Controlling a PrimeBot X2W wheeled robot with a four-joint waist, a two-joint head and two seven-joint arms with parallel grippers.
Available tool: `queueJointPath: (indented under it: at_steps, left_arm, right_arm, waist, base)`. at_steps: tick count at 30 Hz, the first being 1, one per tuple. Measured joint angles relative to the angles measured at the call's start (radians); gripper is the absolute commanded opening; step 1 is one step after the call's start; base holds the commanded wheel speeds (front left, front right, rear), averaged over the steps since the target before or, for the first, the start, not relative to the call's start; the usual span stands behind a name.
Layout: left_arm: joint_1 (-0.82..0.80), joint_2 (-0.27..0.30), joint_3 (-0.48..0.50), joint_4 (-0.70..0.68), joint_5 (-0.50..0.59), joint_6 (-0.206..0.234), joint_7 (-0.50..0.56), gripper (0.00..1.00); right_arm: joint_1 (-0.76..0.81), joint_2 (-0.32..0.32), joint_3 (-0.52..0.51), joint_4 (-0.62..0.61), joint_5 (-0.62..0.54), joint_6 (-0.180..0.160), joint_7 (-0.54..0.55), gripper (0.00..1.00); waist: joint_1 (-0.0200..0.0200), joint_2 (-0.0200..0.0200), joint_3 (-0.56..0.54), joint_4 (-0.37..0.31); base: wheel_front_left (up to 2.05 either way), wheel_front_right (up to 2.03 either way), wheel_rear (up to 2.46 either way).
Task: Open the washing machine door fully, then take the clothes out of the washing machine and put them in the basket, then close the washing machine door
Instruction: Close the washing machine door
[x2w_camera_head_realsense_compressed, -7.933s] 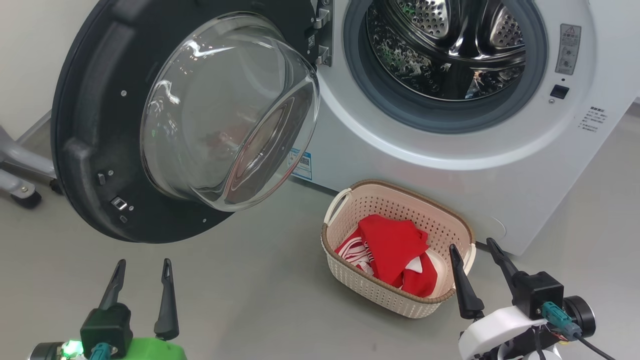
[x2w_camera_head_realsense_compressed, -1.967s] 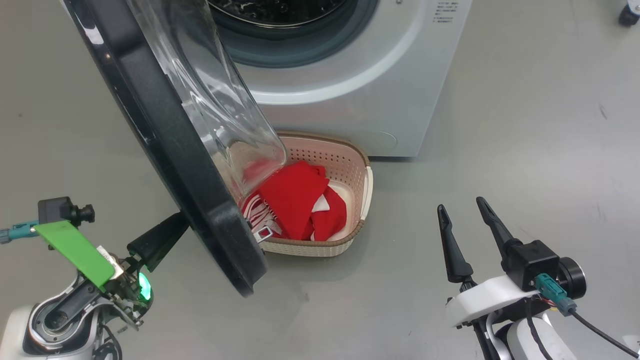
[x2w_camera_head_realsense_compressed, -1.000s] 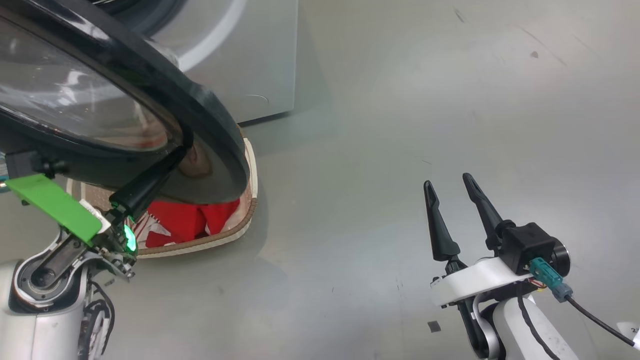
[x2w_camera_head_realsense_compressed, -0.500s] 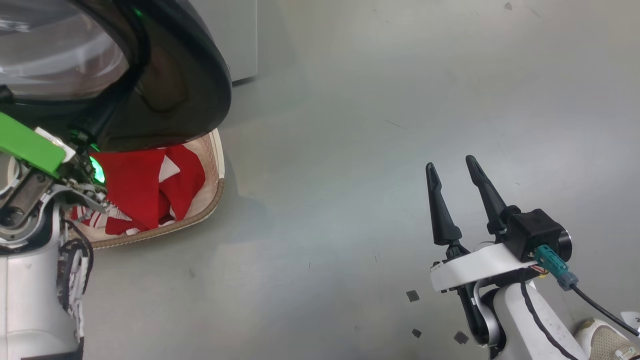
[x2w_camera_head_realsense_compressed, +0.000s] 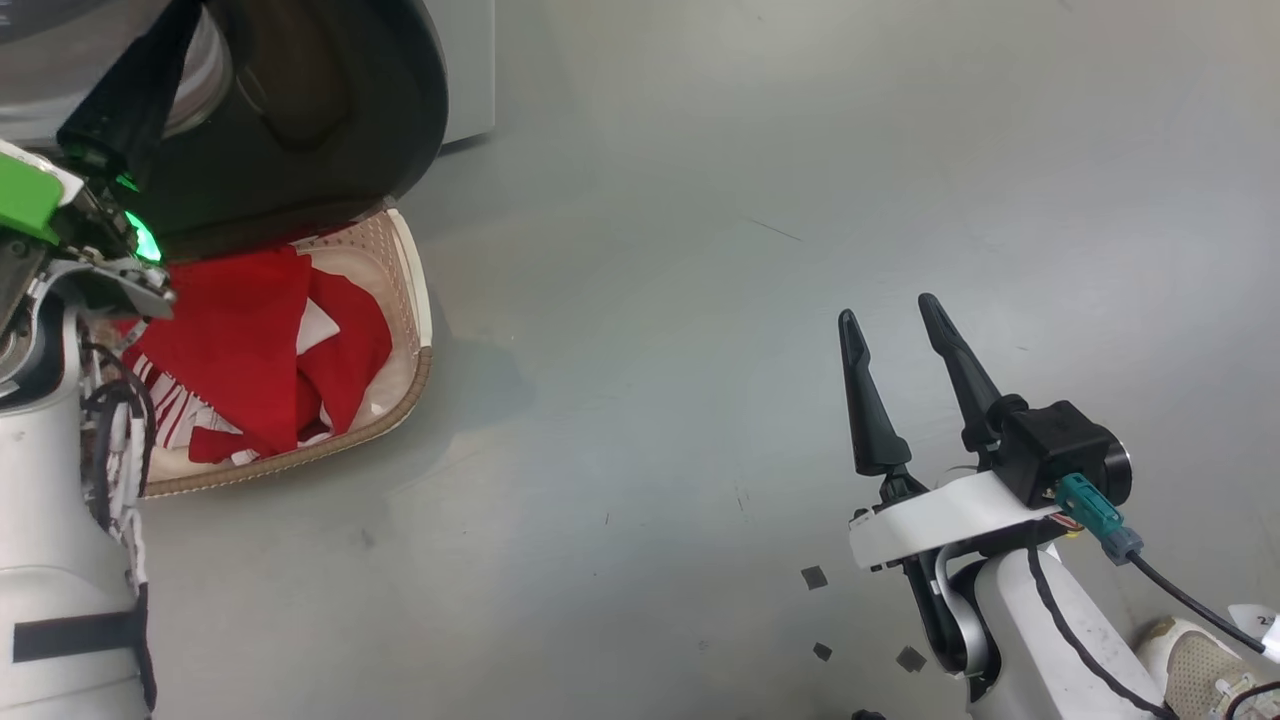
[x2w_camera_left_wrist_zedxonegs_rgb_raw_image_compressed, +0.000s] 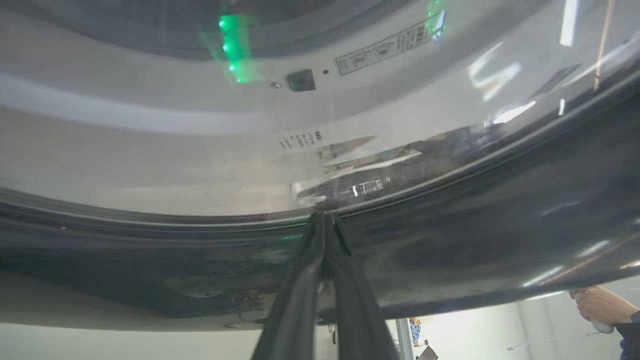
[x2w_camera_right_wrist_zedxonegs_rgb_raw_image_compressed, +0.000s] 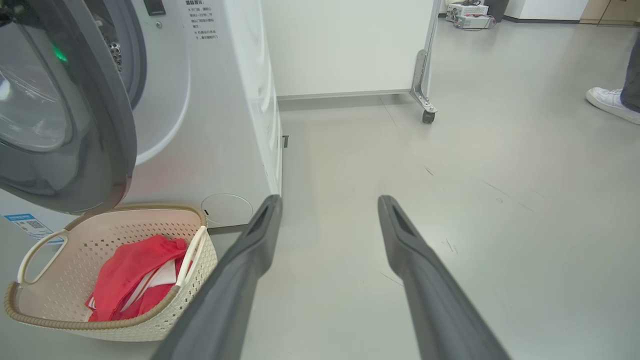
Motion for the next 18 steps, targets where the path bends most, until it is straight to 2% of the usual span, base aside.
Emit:
queueJointPath:
  at_steps: [18]
  left_arm:
    - [-0.148, 0.027, 0.025, 0.151, 0.102, -0.007, -0.113, 0.0]
  right_arm:
    - [-0.021, 0.005, 0.031, 0.04, 0.018, 0.001, -0.002, 1.0]
  waist:
    - [0.0, 0.0, 0.009, -0.077]
  base:
    - [0.0, 0.0, 0.0]
